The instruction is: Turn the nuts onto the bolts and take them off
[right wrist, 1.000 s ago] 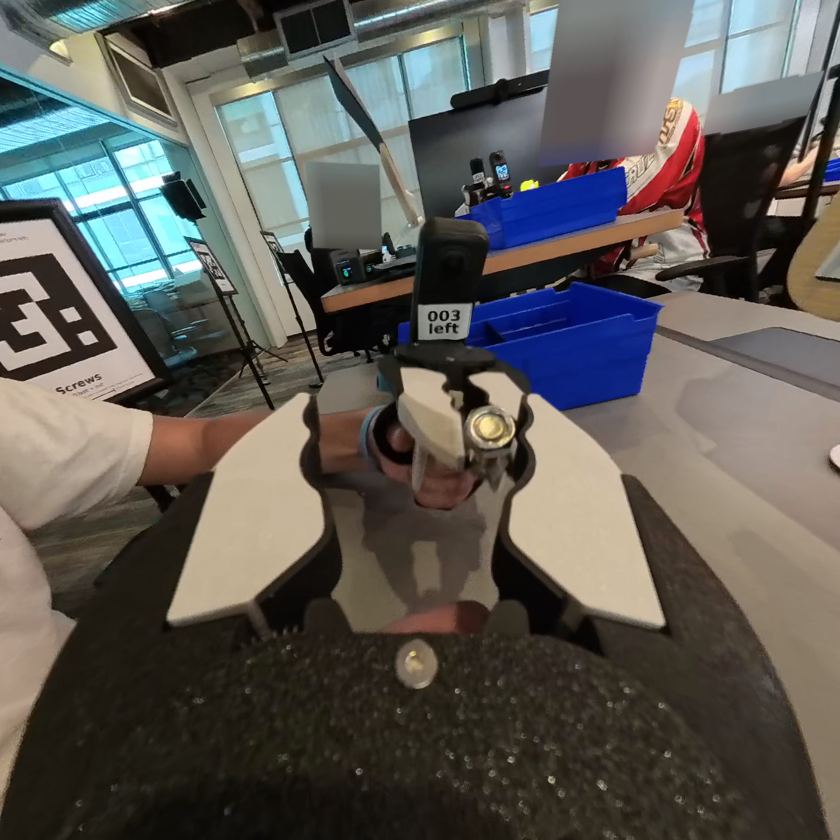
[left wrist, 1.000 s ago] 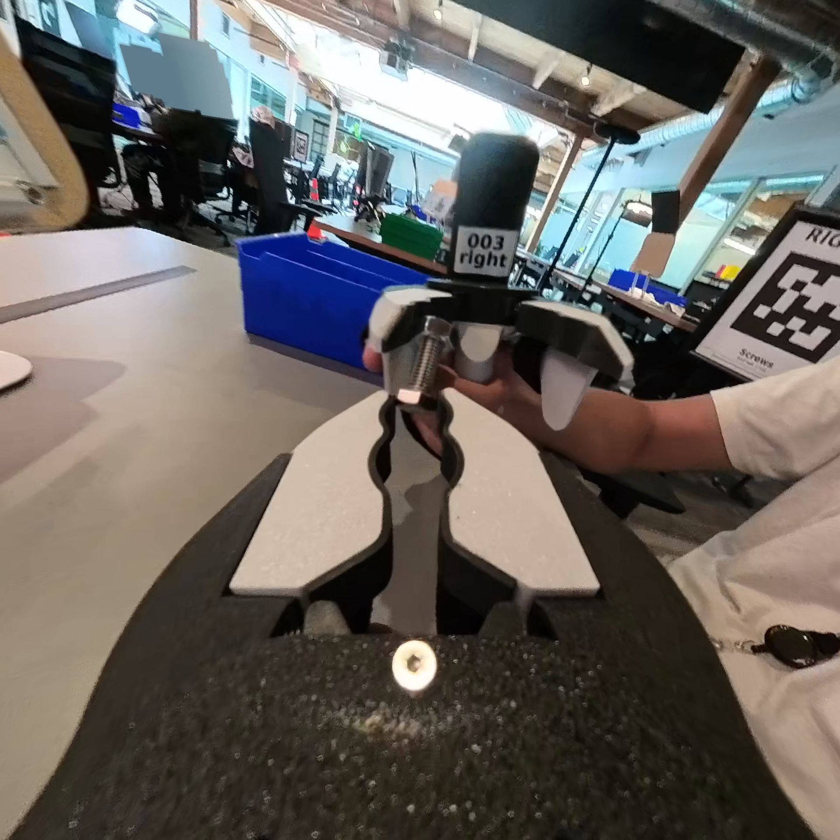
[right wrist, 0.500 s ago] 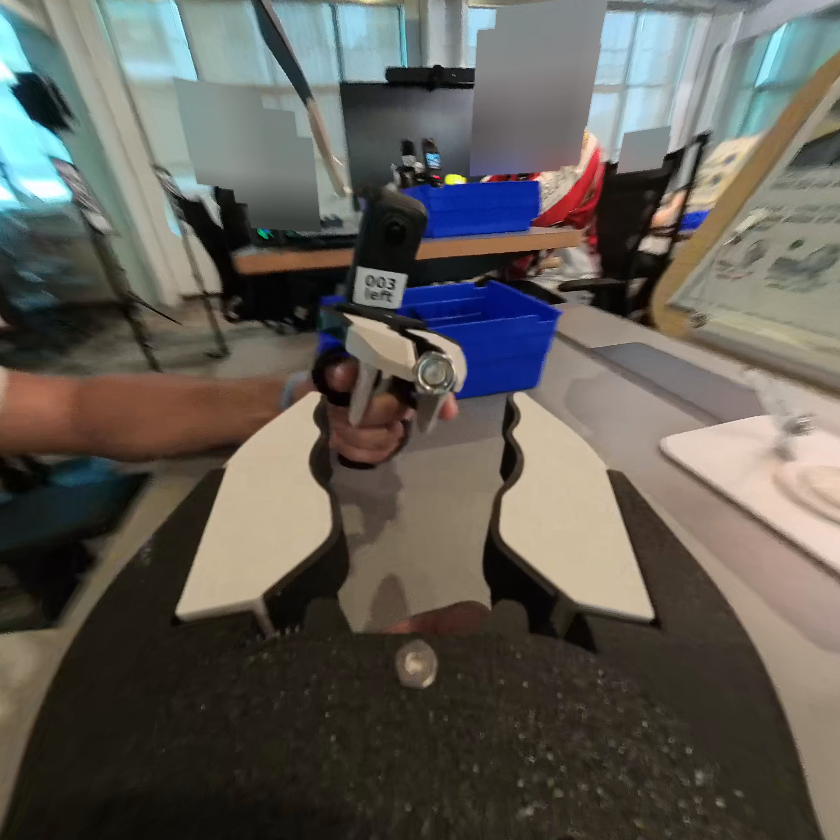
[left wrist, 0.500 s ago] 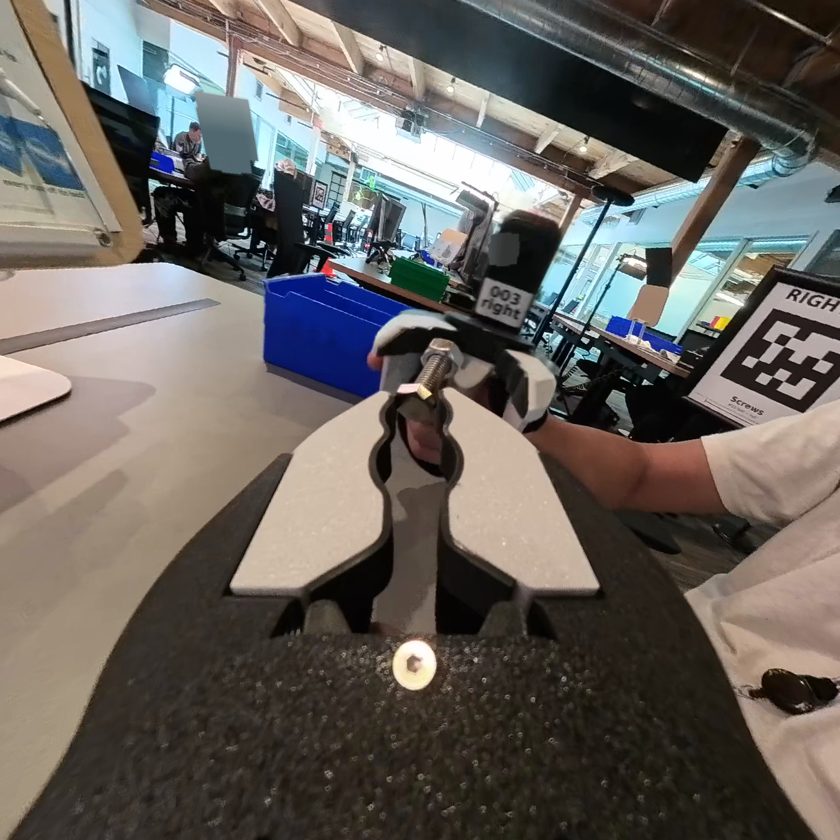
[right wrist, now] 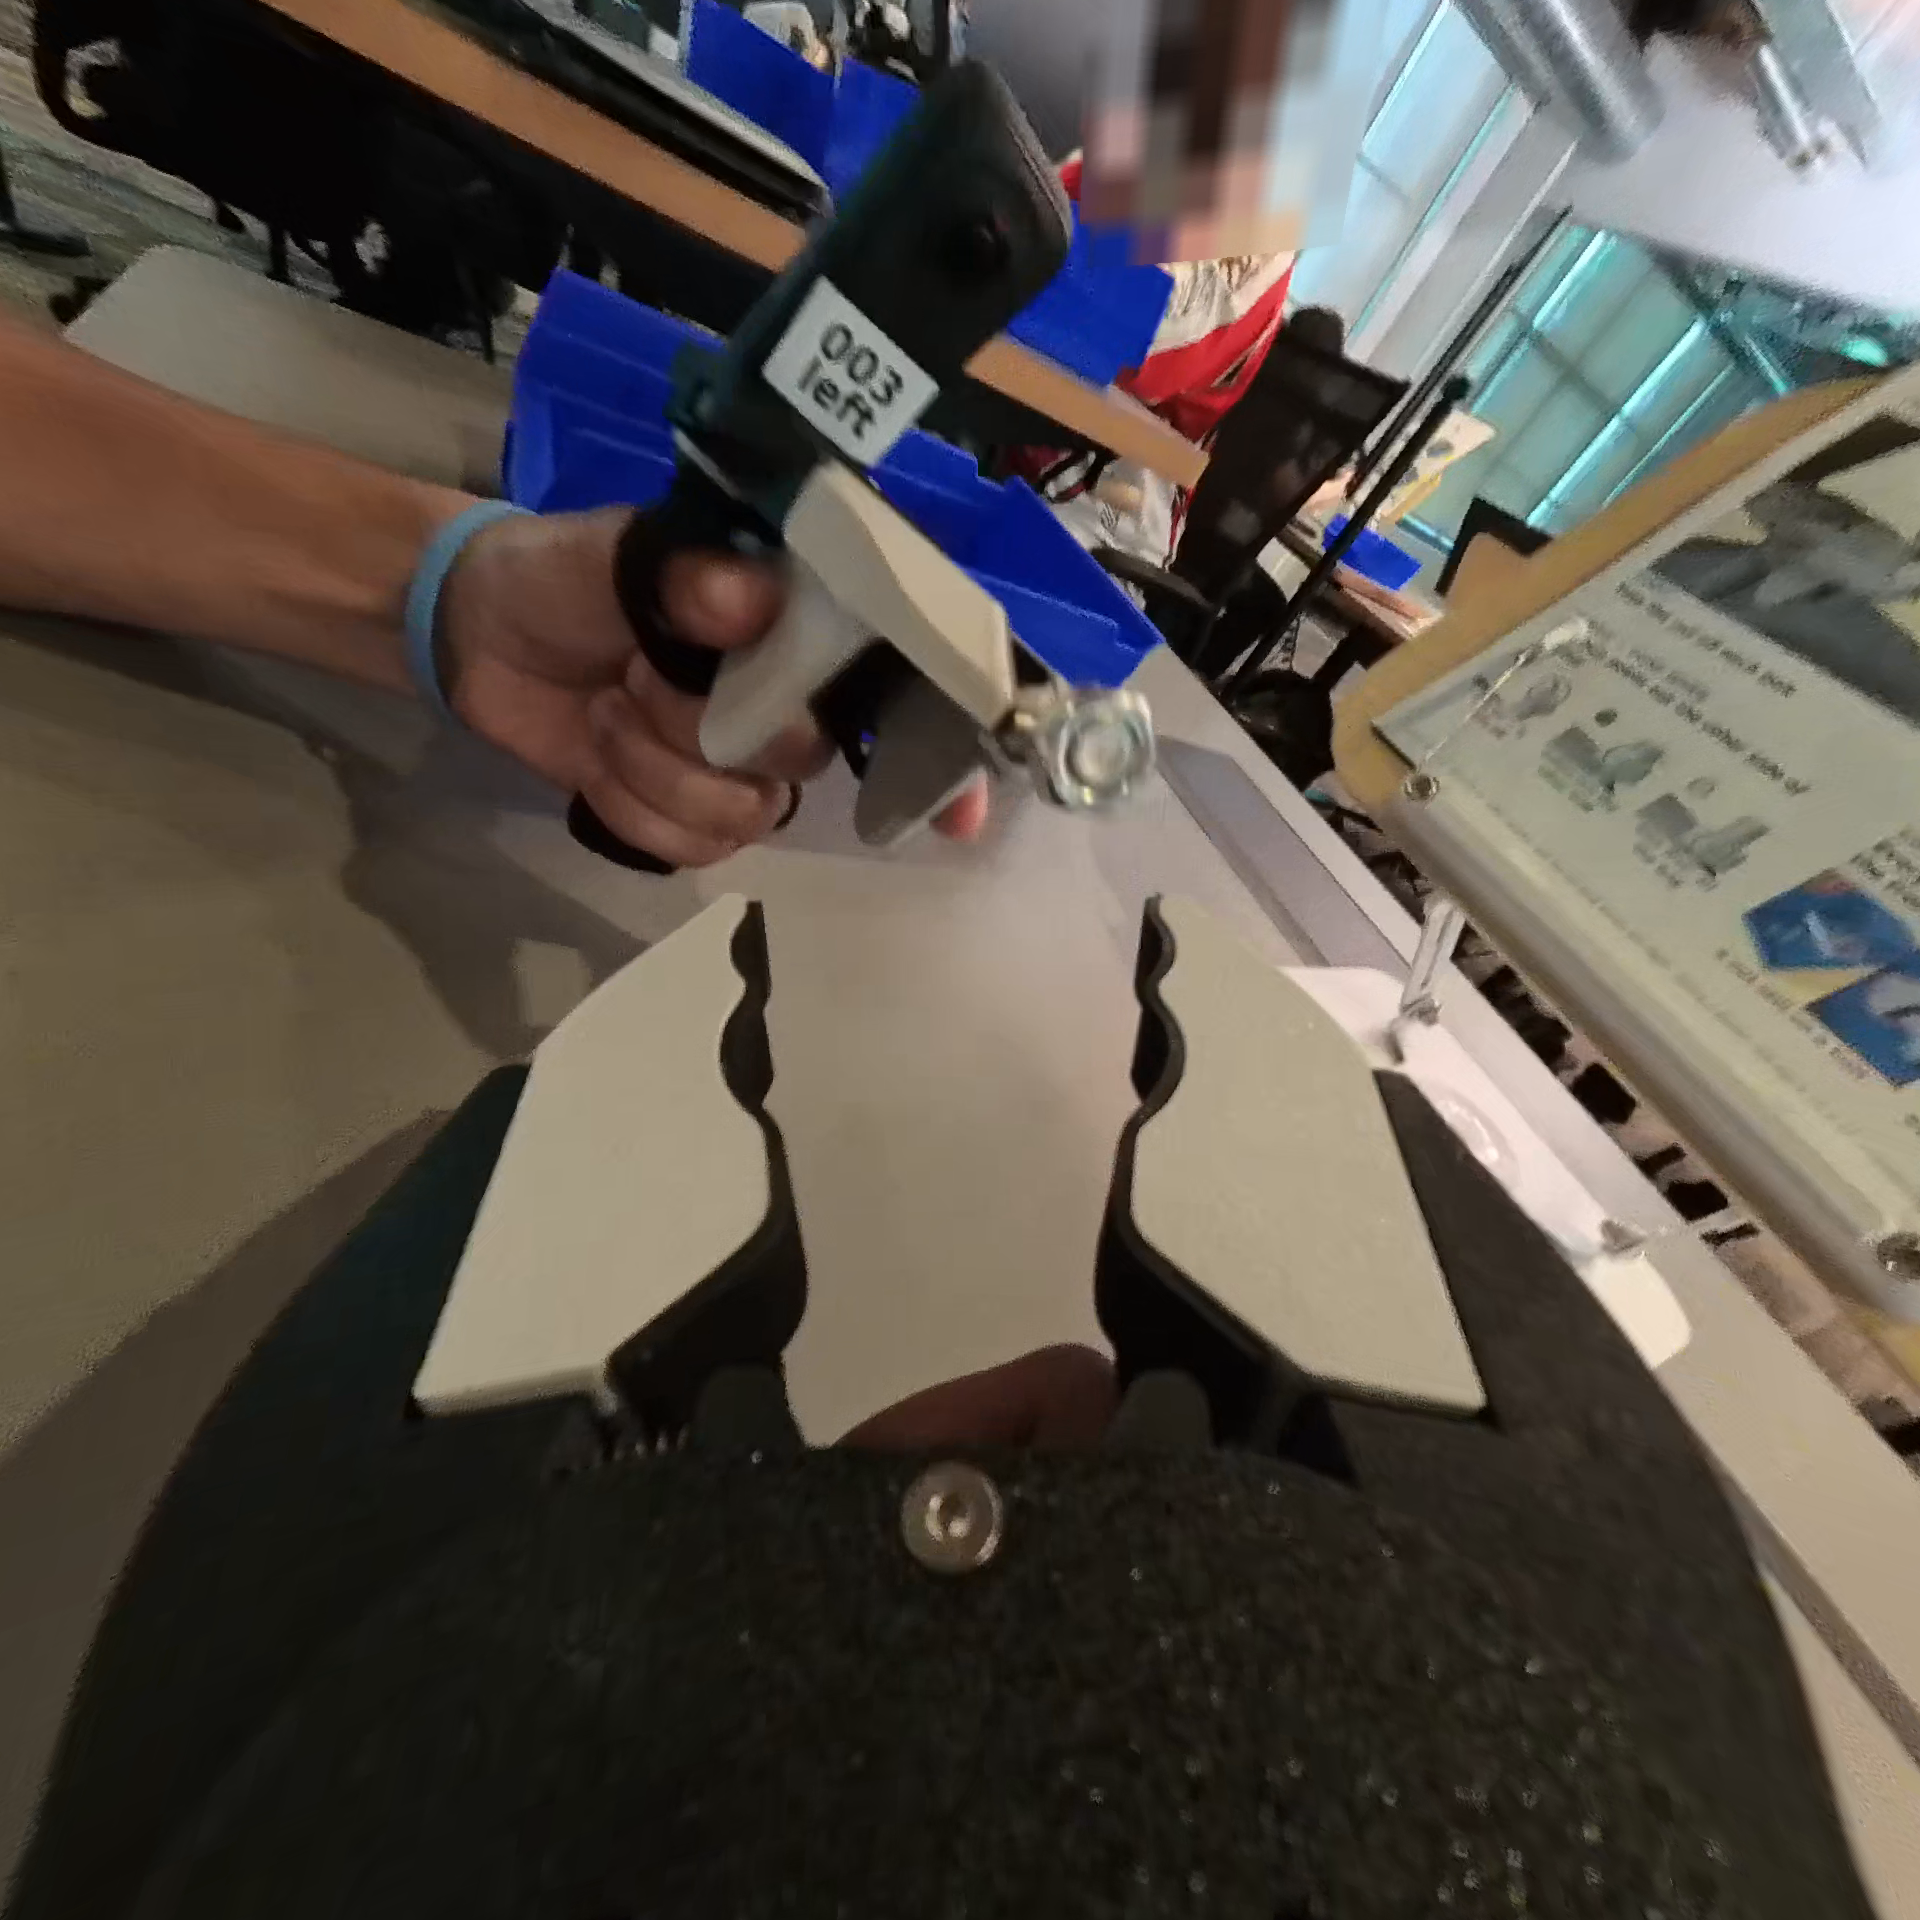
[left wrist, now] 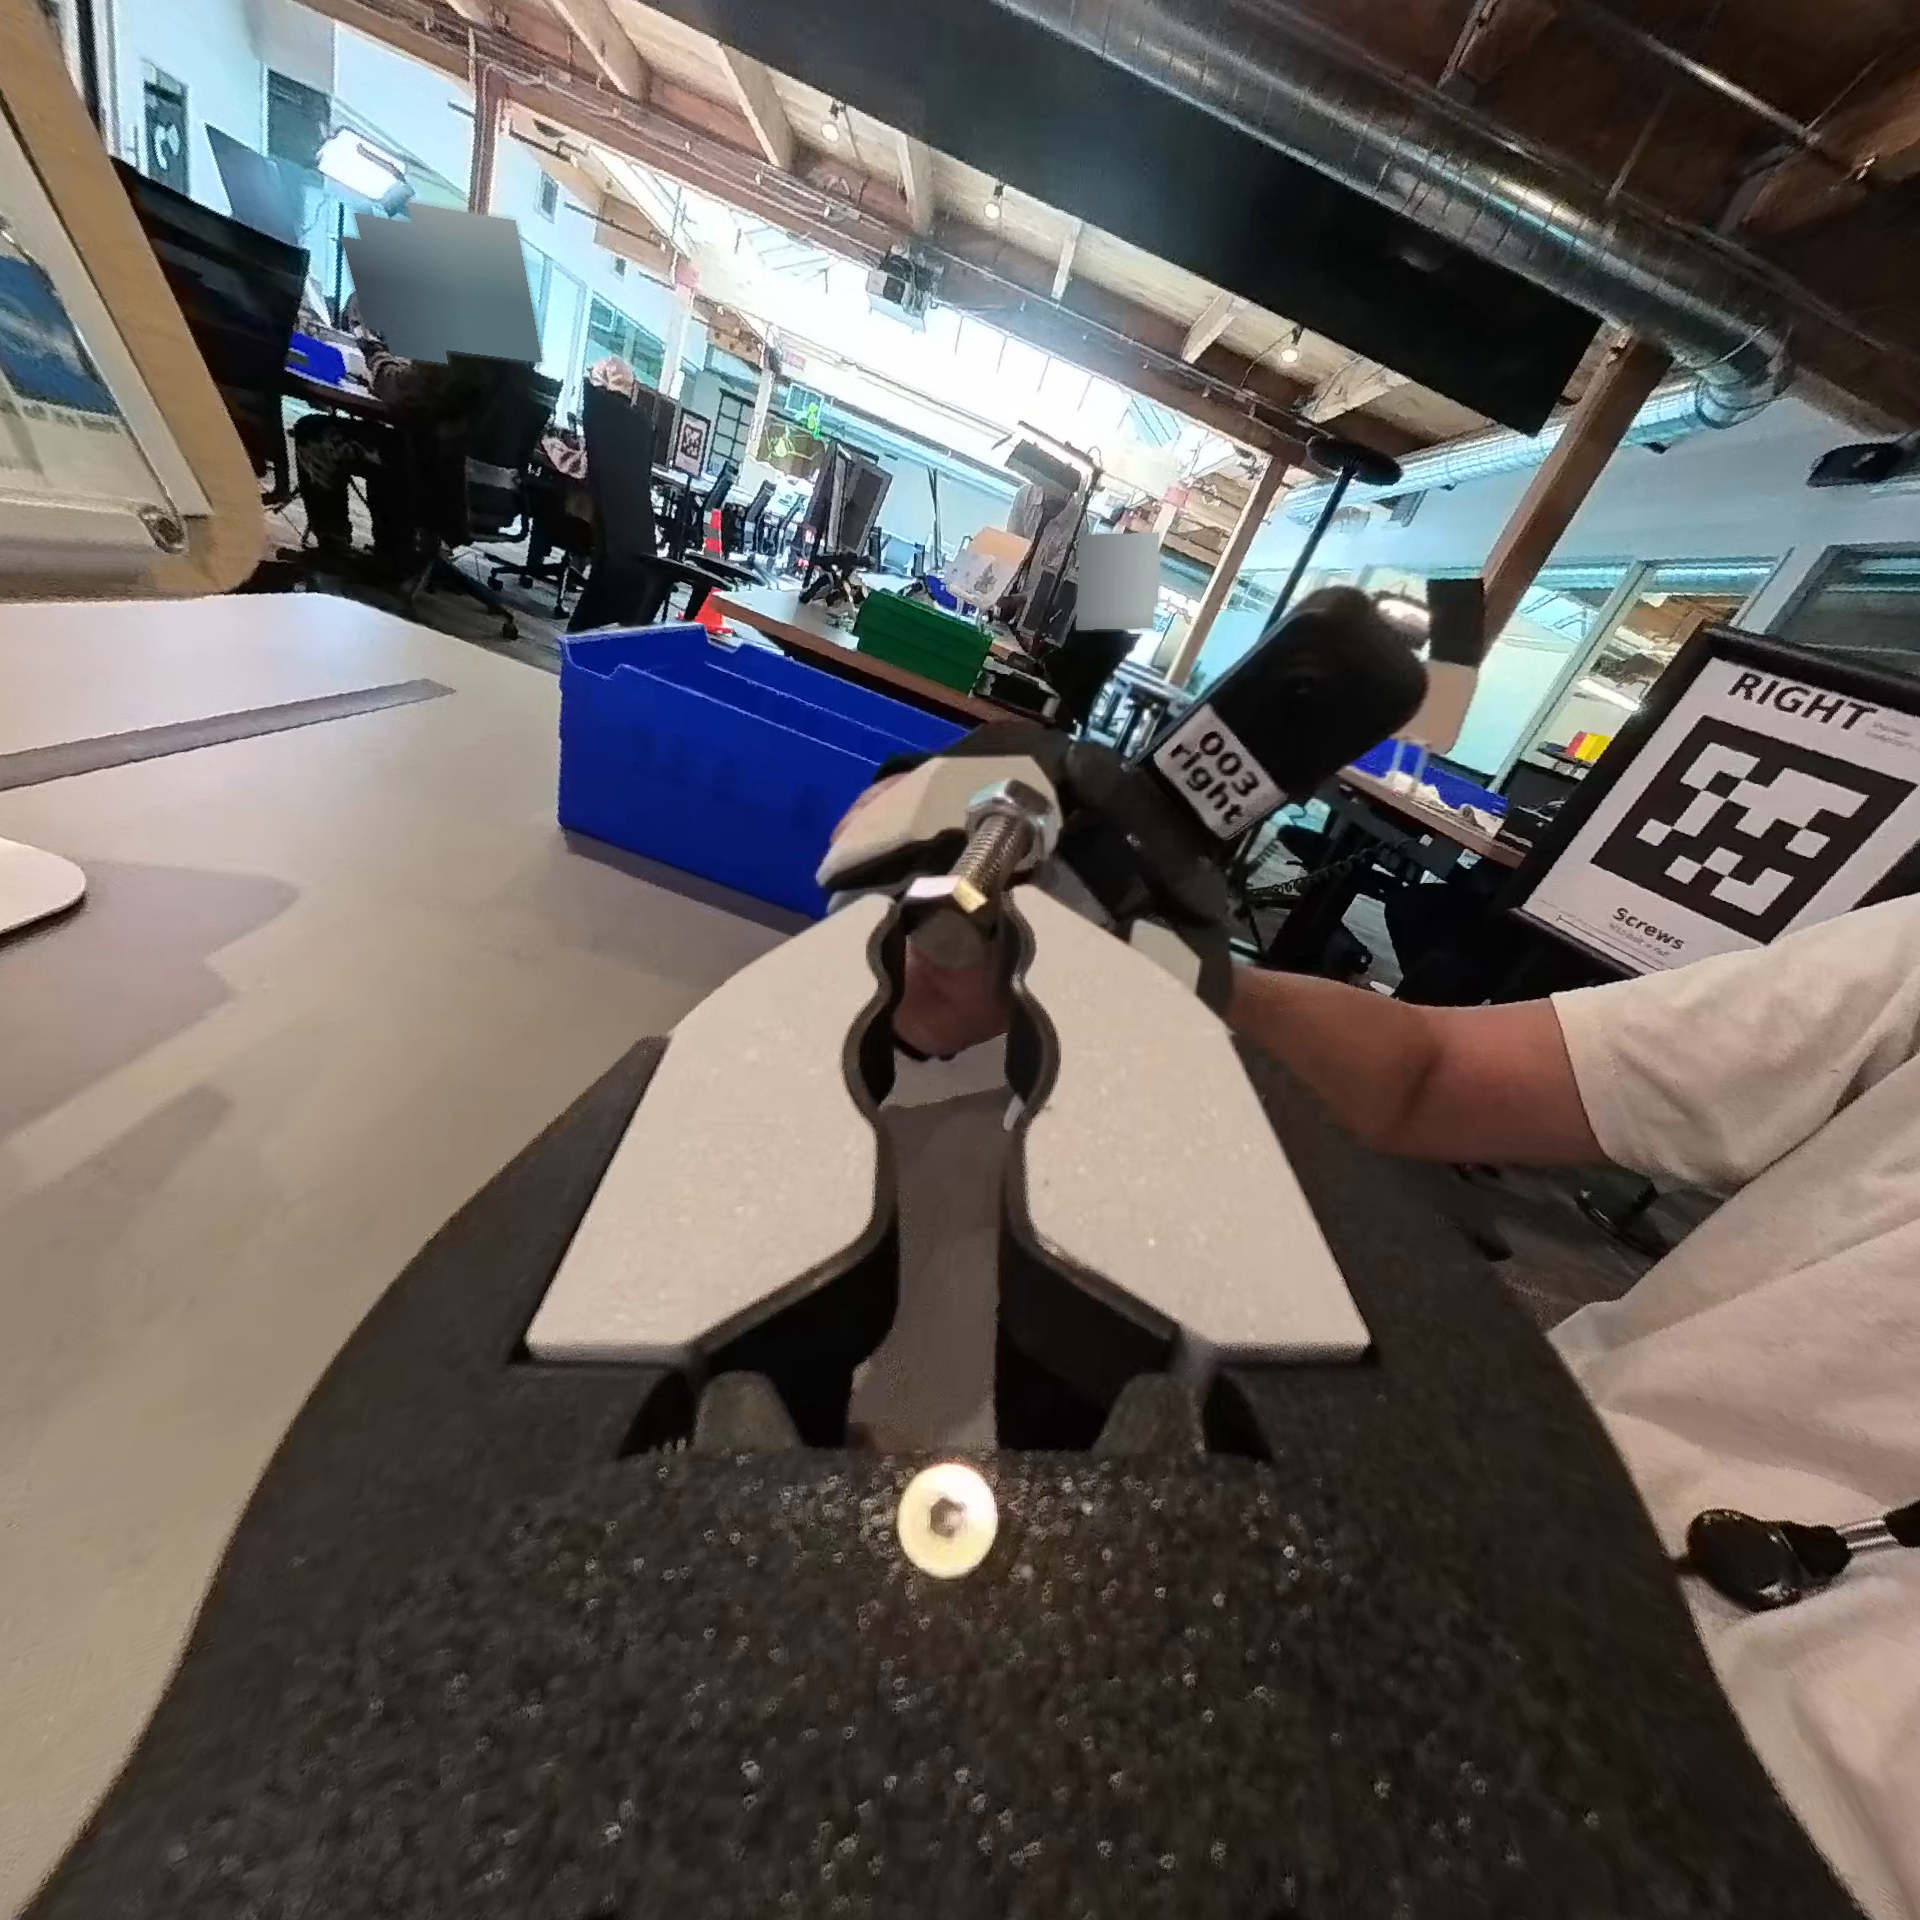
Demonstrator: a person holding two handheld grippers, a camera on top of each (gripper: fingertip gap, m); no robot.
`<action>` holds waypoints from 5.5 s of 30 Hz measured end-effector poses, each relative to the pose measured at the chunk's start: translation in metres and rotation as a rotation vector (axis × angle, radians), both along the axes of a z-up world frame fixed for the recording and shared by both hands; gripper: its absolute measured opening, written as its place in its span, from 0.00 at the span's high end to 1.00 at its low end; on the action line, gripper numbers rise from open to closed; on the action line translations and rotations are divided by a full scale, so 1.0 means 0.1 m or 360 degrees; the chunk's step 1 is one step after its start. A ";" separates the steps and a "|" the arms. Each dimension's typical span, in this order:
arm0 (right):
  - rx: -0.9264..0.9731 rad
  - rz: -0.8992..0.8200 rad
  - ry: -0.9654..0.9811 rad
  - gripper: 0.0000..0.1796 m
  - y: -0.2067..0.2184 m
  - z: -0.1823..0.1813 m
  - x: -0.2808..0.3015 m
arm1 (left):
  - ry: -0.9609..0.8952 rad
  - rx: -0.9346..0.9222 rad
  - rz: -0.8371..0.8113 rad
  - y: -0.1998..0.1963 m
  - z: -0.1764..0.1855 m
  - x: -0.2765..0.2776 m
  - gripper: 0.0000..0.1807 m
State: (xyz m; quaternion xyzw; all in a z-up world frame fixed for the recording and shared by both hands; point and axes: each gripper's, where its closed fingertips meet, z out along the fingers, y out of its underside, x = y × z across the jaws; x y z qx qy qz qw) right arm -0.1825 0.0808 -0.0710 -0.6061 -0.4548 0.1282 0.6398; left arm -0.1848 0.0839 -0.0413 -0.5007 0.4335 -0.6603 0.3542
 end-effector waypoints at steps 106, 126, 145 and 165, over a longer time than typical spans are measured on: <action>-0.0109 -0.0135 0.0646 0.66 -0.03 0.30 0.40 | -0.0062 0.0077 0.0139 0.06 0.12 -0.05 0.92; 0.0084 -0.0225 0.0366 0.90 0.00 0.21 0.03 | 0.0029 0.0134 0.0131 -0.03 -0.02 0.08 0.91; 0.0131 -0.0851 0.0359 0.90 0.28 0.20 0.77 | 0.0544 0.0313 0.1529 0.99 -0.47 -0.29 0.75; -0.0644 -0.1547 0.0230 0.90 0.42 -0.62 3.62 | 0.0556 0.0164 0.1223 0.83 -0.58 -0.07 0.74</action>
